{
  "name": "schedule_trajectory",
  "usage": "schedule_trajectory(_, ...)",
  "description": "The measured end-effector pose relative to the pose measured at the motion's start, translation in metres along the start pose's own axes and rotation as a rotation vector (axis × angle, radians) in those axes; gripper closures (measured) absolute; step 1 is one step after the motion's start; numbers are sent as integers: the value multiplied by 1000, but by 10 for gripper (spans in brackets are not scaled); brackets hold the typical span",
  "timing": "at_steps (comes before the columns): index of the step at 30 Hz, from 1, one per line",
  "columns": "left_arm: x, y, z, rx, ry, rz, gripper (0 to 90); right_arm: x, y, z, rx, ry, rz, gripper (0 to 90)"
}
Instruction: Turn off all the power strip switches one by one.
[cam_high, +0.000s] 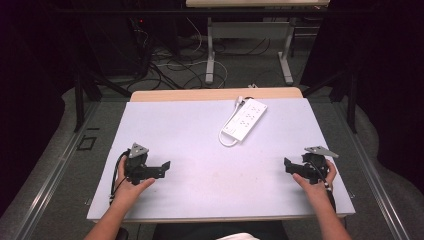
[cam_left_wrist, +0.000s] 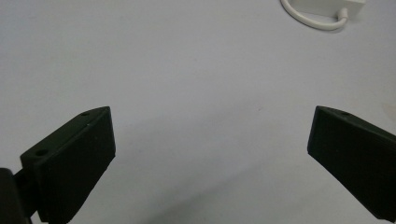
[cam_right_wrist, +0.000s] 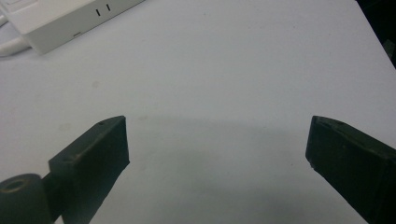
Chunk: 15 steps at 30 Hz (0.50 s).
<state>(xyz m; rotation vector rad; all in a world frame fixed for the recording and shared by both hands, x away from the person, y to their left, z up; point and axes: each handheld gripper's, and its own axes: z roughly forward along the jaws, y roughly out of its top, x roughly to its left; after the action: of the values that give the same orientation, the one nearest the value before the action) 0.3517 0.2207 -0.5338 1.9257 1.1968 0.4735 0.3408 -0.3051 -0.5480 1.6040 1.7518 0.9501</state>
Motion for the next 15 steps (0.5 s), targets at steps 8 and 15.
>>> schedule_trajectory(8,0,-1,-1,7,2,11,7,15,5,5,10,42,-39,148)
schedule_trajectory(15,0,-5,-5,-10,19,-7,8,33,15,7,-3,108,-70,226)
